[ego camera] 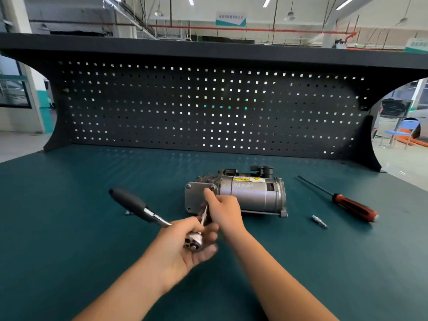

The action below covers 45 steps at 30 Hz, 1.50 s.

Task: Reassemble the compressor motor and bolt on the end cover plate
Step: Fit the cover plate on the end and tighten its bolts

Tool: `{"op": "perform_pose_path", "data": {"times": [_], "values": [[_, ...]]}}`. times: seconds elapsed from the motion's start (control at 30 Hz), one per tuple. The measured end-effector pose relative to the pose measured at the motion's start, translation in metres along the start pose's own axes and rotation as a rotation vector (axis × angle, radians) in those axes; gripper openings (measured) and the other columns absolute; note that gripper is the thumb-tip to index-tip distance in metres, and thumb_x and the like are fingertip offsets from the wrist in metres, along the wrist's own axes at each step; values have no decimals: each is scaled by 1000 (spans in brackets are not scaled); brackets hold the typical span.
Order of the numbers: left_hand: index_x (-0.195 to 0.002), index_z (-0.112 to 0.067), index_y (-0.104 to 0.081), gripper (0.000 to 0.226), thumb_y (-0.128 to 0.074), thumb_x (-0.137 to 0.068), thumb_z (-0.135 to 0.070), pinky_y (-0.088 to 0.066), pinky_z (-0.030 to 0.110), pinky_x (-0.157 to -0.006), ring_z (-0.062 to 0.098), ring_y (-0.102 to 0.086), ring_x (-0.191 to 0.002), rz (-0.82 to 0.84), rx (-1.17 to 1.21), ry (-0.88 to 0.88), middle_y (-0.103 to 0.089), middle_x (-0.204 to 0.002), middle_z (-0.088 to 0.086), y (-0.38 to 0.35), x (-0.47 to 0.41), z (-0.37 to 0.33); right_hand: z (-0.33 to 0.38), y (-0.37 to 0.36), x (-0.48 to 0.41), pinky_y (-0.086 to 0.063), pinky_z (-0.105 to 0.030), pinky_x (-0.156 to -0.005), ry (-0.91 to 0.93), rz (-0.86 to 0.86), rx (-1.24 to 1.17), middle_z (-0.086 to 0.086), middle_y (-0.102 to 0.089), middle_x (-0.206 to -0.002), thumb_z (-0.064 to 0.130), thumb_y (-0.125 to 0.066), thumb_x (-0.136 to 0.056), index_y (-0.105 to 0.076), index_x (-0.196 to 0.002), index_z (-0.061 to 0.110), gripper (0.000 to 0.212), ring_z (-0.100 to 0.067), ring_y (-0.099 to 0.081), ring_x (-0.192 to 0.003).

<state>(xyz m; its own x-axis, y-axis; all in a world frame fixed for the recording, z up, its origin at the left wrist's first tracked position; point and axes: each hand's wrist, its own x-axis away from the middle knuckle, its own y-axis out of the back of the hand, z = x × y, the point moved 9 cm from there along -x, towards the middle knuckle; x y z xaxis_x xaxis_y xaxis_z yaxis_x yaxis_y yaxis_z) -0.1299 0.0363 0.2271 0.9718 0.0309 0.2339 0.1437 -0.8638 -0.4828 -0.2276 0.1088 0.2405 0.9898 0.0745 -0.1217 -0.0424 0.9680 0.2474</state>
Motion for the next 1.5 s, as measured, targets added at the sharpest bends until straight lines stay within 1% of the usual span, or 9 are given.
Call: {"op": "perform_pose_path", "data": {"times": [0.1,0.17,0.23,0.3,0.5,0.83,0.93,1.07,1.5], "values": [[-75,-5,-50,15,-45,-89,-4,-31,9,-28,6,-39,-31,-56,170,24,-49,-49,5,6,-6,-2,20,32,-1,-34,-32,-60,215,-143,326,1,-50,-59,40,-42,-96,-44,-55,16,48,-23,-49,-66],[-76,-8,-50,14,-50,-90,-8,-27,9,-29,5,-36,-32,-90,79,5,-46,-48,3,11,-5,-8,35,56,-6,-39,-32,-74,395,-223,583,-1,-60,-91,45,-49,-91,-60,-89,19,28,-25,-55,-94],[-86,-8,-55,6,-52,-90,-6,-27,10,-30,7,-37,-33,-90,-63,-28,-47,-47,2,11,-4,-11,28,63,-25,-26,-40,-106,412,-92,1020,-8,-34,-146,57,-57,-81,-38,-137,17,71,-24,-30,-135],[-93,-9,-58,11,-51,-89,-1,-27,11,-32,7,-40,-35,-65,-184,-59,-47,-48,1,5,-3,-15,12,66,-41,-3,-51,-114,350,52,1293,-4,-3,-158,68,-60,-71,-11,-149,21,103,-23,-2,-145],[-90,-11,-54,18,-47,-87,4,-26,13,-35,9,-42,-34,-89,-414,-108,-47,-45,0,1,-3,-38,13,63,-53,-23,-44,-105,457,57,1367,-3,-41,-134,67,-69,-62,-26,-141,27,99,-25,-33,-127],[-101,-1,-59,23,-42,-87,7,-32,16,-35,12,-43,-34,-50,-450,-78,-47,-47,5,7,-15,-49,15,59,-67,-23,-48,-108,485,178,1467,-9,-32,-139,76,-64,-60,-19,-146,27,109,-30,-25,-133],[-108,0,-57,29,-40,-87,11,-48,25,-40,24,-63,-48,1,-331,-57,-67,-64,15,6,-15,-42,10,56,-69,-27,-53,-105,416,255,1467,-6,-17,-153,71,-70,-58,-10,-148,27,117,-35,-21,-138],[-117,3,-54,38,-34,-86,11,-47,20,-38,16,-57,-42,38,-177,13,-72,-95,19,8,-16,-36,14,53,-73,-42,-40,-84,396,255,1450,-7,-48,-130,68,-74,-56,-15,-145,24,116,-31,-49,-117],[-117,-8,-58,34,-43,-89,5,-24,14,-33,10,-31,-33,-71,-428,-50,-41,-49,2,11,-20,-51,23,50,-74,-37,-32,-67,461,274,1436,1,-48,-89,68,-72,-57,-33,-134,21,98,-28,-55,-95]]}}
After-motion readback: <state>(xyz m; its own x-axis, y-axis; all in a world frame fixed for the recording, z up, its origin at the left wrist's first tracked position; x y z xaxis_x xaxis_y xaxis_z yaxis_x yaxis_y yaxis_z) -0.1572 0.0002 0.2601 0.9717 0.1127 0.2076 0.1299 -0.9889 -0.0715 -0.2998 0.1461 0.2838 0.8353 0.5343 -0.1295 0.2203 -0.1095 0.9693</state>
